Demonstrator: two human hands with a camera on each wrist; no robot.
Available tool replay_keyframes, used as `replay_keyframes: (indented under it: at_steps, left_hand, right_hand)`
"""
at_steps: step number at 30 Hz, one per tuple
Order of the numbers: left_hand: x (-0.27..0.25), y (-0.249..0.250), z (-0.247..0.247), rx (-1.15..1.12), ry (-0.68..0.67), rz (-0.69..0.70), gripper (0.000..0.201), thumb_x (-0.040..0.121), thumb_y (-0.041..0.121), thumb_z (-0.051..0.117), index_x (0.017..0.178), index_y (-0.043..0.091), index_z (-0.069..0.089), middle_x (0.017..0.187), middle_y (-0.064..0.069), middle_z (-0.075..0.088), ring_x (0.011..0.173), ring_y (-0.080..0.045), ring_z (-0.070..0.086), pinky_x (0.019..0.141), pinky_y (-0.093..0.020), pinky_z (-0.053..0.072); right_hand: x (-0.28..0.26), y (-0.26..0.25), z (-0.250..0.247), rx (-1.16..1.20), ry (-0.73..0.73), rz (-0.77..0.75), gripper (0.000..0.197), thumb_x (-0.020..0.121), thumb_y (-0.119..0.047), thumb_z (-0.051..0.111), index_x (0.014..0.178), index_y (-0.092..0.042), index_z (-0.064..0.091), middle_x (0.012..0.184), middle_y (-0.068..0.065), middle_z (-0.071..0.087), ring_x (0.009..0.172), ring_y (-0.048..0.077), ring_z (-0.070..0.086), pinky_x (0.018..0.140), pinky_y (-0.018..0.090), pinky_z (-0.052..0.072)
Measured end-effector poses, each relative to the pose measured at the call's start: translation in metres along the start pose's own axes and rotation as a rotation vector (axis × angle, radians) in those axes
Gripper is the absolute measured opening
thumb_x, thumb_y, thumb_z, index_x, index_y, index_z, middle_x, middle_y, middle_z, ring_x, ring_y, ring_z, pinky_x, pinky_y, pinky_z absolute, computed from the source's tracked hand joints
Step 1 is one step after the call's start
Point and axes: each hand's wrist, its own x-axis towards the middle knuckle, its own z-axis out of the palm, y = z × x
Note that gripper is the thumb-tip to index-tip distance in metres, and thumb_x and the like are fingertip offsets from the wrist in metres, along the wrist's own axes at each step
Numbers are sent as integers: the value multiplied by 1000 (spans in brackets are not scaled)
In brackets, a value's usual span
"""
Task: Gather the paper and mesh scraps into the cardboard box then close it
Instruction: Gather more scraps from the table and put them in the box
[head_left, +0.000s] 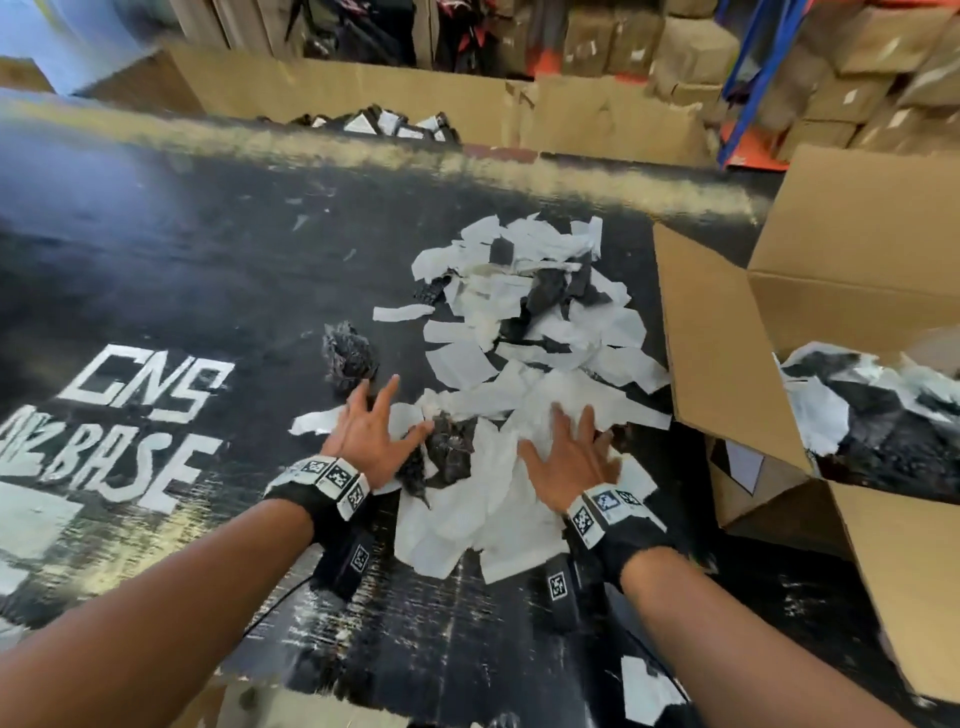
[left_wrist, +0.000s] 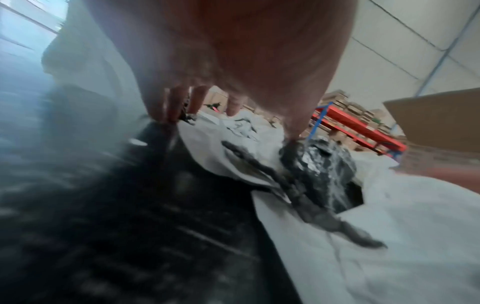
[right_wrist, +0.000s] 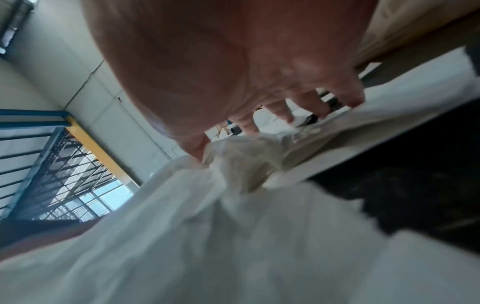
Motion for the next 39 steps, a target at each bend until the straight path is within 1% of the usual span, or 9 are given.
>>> replay_keyframes:
  at_steps: [5, 9, 12, 16, 20, 27, 30, 34, 39]
  left_hand:
    - [18, 30, -7, 95, -134, 444, 73, 90, 74, 33, 152, 34, 35, 150, 3, 40, 134, -20, 47, 111, -38, 42]
    - [33, 42, -38, 115, 113, 668, 57, 91, 61, 44, 137, 30, 55, 130, 2, 58, 117, -21, 57, 96, -41, 51]
    - [55, 34, -56, 133, 244, 539, 63, 85, 65, 45, 136, 31, 53, 136, -1, 50, 126, -26, 47, 101, -52, 46]
    - [96, -4, -56, 216, -20, 83, 93, 78, 85, 41, 155, 39, 16, 167, -9, -2, 151, -46, -2, 113, -71, 15]
    - [117, -16, -38, 129, -141, 59, 99, 79, 85, 44, 158, 35, 12, 167, -13, -5, 150, -48, 3, 118, -65, 18]
    - [131, 34, -30, 101, -141, 454, 86, 88, 79, 25, 159, 36, 5, 160, 1, 29, 153, -25, 18, 117, -63, -10]
    - [153, 50, -44, 31, 123, 533, 78, 87, 72, 34, 153, 31, 30, 135, 1, 47, 134, -24, 42, 119, -66, 13]
    - [214, 65, -65, -22, 91, 453, 91, 73, 83, 39, 149, 35, 33, 143, -4, 37, 132, -33, 39, 109, -61, 34]
    - [289, 96, -83, 27, -76, 298, 105, 58, 99, 44, 149, 50, 25, 160, 1, 16, 147, -36, 20, 109, -72, 27]
  right_hand:
    - [1, -41, -7, -27, 14, -78, 60, 95, -58, 38, 148, -30, 38, 159, 2, 29, 143, 33, 26, 111, 52, 32]
    - [14, -58, -32, -92, 331, -47, 49, 90, -57, 43, 128, -28, 57, 136, 0, 49, 126, 27, 39, 98, 47, 35]
    - [36, -60, -48, -83, 387, -11, 54, 87, -59, 47, 130, -29, 53, 137, 3, 45, 126, 28, 37, 98, 47, 36]
    - [84, -51, -62, 18, 284, 197, 80, 82, -66, 56, 151, -35, 29, 164, 7, 9, 148, 37, 9, 113, 59, 21]
    - [124, -38, -57, 170, 70, 401, 100, 79, -76, 57, 158, -40, 7, 164, 5, -24, 149, 44, -16, 115, 69, 4]
    - [122, -67, -42, 11, 2, 178, 74, 82, -75, 44, 146, -39, 38, 162, 0, 21, 148, 29, 21, 114, 60, 22]
    - [124, -76, -61, 15, 317, 166, 51, 80, -63, 52, 119, -30, 55, 136, 2, 45, 127, 27, 43, 103, 50, 38]
    - [162, -84, -98, 107, 485, 200, 55, 77, -63, 61, 119, -28, 51, 131, 4, 43, 124, 28, 42, 100, 50, 40]
    - [241, -95, -132, 246, 373, 320, 91, 65, -80, 59, 140, -32, 39, 152, 8, 28, 139, 38, 26, 105, 61, 34]
